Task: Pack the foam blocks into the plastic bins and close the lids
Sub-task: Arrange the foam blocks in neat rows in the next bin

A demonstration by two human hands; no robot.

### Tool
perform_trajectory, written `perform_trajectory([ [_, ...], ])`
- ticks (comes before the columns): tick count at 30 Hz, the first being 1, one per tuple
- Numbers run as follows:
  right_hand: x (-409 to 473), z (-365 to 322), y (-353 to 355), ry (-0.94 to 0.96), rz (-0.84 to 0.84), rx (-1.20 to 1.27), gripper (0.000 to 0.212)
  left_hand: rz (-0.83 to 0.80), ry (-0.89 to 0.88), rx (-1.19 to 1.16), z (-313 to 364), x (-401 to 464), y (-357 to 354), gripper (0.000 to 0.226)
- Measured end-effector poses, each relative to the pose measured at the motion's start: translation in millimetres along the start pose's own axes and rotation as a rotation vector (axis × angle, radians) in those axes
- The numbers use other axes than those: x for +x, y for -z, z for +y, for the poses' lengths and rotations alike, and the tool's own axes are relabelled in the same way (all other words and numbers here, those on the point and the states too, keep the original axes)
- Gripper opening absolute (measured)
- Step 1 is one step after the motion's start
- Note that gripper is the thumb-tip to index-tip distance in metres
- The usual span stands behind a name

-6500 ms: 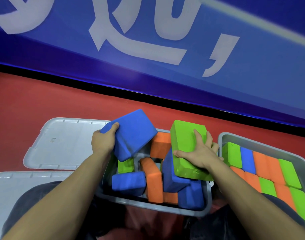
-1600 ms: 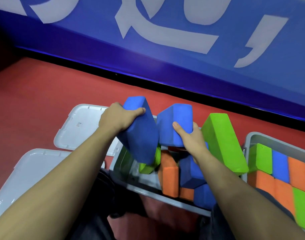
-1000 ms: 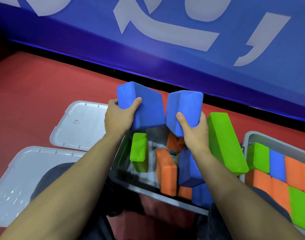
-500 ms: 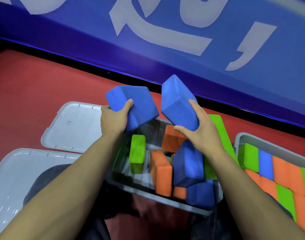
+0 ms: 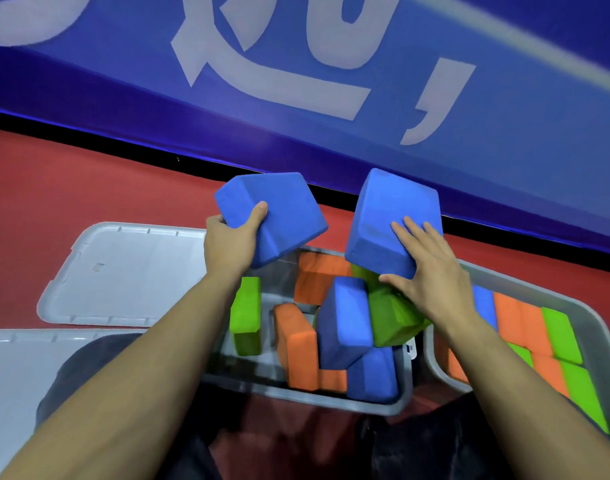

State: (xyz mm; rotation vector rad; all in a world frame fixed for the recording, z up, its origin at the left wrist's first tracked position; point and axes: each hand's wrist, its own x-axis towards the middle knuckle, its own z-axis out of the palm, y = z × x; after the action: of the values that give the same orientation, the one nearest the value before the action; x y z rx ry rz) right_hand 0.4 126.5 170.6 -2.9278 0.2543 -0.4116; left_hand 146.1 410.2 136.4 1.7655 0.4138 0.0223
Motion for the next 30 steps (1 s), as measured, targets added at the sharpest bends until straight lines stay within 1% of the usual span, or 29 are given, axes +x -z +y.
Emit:
perform_trajectory([
  [5,-11,18,6,-0.029,-0.08,0.008,0.093,-0.036,-0.008,0.028,0,-9,-9,0.088],
  [9,-14,26,3,-0.036,-0.179,0.044,0.084,-0.039,-0.013,0.043,0,-12,-11,0.087],
  [15,-7,15,6,-0.031,-0.112,0.019,0.077,-0.033,-0.026,0.066,-3,-13,-9,0.085],
  [20,-4,8,4,0.008,-0.065,0.041,0.086,-0.031,-0.018,0.072,-4,-10,-5,0.087],
  [25,3,-15,3,0.098,0.063,0.136,0.07,-0.039,-0.022,0.069,-4,-9,-3,0.085],
  [30,13,-66,-10,0.185,0.095,0.263,0.064,-0.048,-0.022,0.069,-6,-12,2,0.084],
])
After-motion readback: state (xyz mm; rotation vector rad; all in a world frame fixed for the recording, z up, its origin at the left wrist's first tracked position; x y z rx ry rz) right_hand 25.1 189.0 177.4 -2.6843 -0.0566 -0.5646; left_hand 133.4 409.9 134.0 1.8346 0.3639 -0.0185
